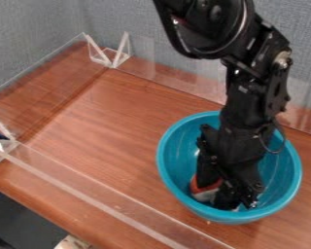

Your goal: Remove the mushroom from inside the blue bowl and put it on the table

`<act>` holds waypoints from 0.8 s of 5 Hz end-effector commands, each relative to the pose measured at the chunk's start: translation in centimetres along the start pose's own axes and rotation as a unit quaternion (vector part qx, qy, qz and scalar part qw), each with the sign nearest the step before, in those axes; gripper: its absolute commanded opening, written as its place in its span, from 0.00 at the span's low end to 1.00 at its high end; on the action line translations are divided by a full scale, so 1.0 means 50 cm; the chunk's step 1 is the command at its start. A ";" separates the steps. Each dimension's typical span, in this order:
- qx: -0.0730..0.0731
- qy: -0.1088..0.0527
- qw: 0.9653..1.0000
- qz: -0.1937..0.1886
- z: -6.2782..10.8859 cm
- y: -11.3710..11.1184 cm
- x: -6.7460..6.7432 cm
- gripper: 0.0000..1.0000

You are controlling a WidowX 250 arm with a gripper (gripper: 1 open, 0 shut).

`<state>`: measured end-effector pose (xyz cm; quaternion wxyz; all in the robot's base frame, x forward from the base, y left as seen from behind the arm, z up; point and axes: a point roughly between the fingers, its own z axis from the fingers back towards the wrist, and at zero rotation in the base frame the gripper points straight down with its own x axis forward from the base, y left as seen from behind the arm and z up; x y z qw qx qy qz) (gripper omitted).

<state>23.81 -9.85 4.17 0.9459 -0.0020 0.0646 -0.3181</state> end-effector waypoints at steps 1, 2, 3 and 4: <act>0.002 0.003 1.000 0.000 -0.004 0.013 -0.011 0.00; 0.003 0.003 1.000 0.001 -0.002 0.017 -0.016 0.00; 0.004 0.002 1.000 0.002 0.001 0.023 -0.021 0.00; 0.005 0.001 1.000 0.004 0.002 0.028 -0.026 0.00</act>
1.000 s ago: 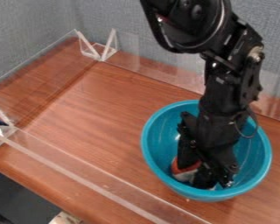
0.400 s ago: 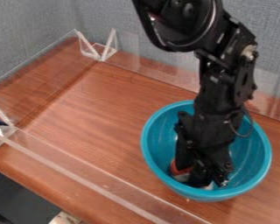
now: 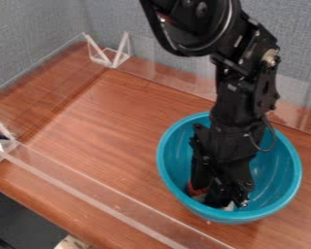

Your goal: Remove the mushroom from inside the blue bowl and put it on the table

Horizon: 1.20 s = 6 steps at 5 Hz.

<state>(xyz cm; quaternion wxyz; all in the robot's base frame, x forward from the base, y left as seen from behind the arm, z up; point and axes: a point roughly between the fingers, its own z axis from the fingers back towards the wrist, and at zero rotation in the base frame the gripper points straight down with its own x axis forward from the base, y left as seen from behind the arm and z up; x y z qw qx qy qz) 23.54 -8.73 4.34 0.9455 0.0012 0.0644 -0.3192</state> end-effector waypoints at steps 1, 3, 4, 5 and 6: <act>0.003 -0.001 1.000 0.007 0.003 0.018 -0.013 0.00; 0.002 -0.005 1.000 0.013 0.017 0.029 -0.025 0.00; -0.001 -0.006 1.000 0.027 0.024 0.037 -0.029 0.00; 0.000 -0.007 0.999 0.044 0.033 0.044 -0.032 0.00; 0.002 -0.009 0.999 0.051 0.032 0.049 -0.027 0.00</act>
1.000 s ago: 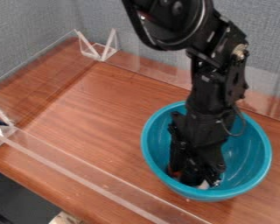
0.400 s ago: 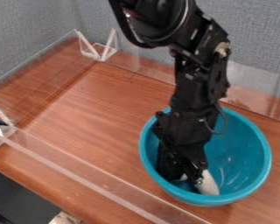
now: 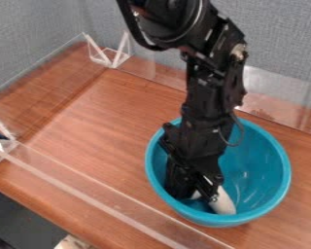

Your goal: Remove the mushroom from inside the blue bowl and put it on the table

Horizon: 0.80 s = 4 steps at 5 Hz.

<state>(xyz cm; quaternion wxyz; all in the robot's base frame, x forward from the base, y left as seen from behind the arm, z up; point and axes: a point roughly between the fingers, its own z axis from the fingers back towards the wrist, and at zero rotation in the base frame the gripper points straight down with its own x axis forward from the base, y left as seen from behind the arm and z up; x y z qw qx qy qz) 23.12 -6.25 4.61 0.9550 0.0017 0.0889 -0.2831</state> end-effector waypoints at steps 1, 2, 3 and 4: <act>0.012 -0.036 0.999 0.021 0.035 0.024 0.019 0.00; 0.012 -0.045 0.998 0.031 0.045 0.029 0.028 0.00; 0.011 -0.062 0.997 0.052 0.088 0.046 0.019 0.00; 0.019 -0.089 0.992 0.084 0.167 0.089 -0.006 0.00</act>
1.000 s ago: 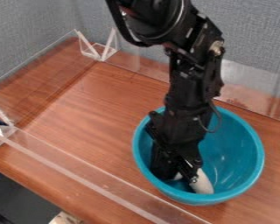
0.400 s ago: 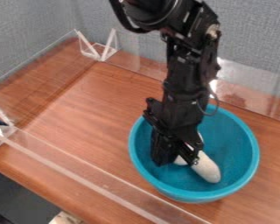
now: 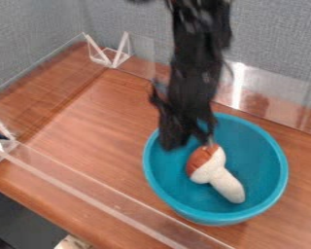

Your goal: Remove the mushroom from inside the blue bowl and put it on the table

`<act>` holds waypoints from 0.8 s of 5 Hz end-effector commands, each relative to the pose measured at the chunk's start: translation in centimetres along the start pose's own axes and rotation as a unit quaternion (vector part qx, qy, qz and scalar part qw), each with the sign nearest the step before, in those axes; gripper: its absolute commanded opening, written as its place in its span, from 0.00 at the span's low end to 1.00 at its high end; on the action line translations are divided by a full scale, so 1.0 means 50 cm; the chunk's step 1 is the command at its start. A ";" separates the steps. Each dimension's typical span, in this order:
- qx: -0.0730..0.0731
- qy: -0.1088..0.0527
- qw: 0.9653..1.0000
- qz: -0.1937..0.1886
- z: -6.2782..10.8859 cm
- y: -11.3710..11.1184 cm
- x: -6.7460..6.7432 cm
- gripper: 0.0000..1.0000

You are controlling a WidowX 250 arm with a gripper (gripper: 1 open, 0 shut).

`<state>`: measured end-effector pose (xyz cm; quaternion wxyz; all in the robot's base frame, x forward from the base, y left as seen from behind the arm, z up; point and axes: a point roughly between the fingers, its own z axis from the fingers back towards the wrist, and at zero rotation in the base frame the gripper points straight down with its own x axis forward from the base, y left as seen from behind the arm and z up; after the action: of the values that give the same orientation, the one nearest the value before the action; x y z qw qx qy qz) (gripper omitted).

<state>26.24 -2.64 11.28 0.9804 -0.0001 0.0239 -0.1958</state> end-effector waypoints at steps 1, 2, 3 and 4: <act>0.030 -0.041 0.995 0.082 0.129 0.107 0.000 0.00; 0.033 -0.036 0.982 0.183 0.159 0.194 -0.056 0.00; 0.036 -0.009 0.981 0.190 0.116 0.226 -0.079 0.00; 0.036 0.001 0.983 0.182 0.087 0.218 -0.077 0.00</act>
<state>26.86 9.00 14.83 0.9988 0.0341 0.0337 -0.0116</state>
